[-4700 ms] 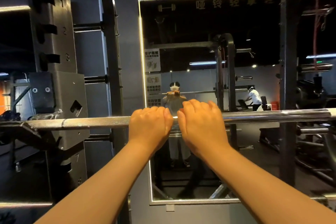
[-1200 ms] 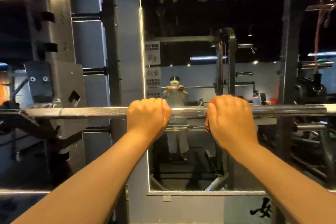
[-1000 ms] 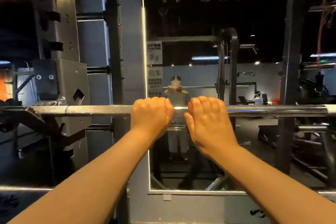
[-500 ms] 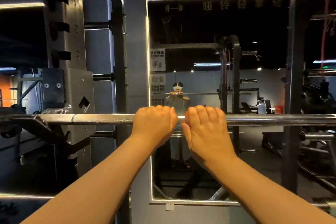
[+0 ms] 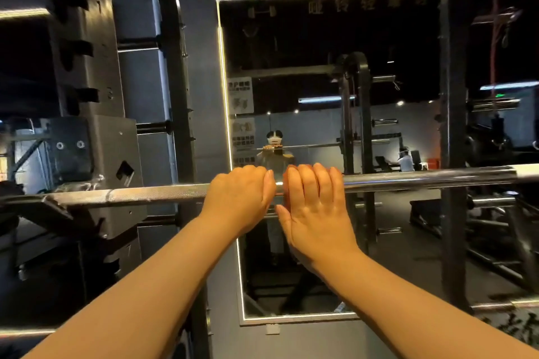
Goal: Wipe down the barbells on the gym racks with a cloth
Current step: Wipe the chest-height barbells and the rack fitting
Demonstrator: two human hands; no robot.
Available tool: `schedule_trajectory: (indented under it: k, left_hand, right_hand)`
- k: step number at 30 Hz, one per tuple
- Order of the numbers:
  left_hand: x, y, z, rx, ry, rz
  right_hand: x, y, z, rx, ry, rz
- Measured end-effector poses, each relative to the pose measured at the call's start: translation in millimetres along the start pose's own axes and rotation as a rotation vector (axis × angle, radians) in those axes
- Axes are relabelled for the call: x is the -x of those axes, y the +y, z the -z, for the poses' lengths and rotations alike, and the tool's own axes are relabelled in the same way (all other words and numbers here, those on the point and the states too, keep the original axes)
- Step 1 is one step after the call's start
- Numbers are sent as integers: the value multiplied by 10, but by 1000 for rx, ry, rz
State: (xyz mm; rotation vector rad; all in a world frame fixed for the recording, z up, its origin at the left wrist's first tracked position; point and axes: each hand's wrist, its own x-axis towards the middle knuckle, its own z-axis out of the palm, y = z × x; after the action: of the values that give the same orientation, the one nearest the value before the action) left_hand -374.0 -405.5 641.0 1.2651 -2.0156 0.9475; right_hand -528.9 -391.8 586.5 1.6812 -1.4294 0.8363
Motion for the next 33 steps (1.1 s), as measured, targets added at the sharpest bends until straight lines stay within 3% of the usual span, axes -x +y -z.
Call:
schedule_trajectory:
  k: [4,8,13,18,20,24,26,29,33]
  left_hand:
    - [-10,-117,85,-76,-58,33]
    - [48,-121,34,-215,-31,-9]
    - [31,-117,-81,-156,93,32]
    - [11,-143,-202,-111,225,65]
    - [1,-154,-184,-126,209,62]
    - [23,-169,-124,-151,96,50]
    - [49,-165,-69,-146,91,34]
    - [97,-227,-42,-114,46,-68]
    - [146,-379,-95,-143,48,-85]
  right_hand:
    - [-278,51,161,-41,114,-2]
    - [-532,74,279,-117,-86,-78]
    - [-308,-73,78,-89,160,-73]
    - [-151,-146,-24,-70,158,-54]
    - [-300,-157,135,-106,86,-65]
    - [-637,-101,368,-201,-217,-57]
    - [-570,-167,349,-93,-149,-61]
    - [-268,-322,172,-151,31,-121]
    - [-111,-287,79,-132,124,-25]
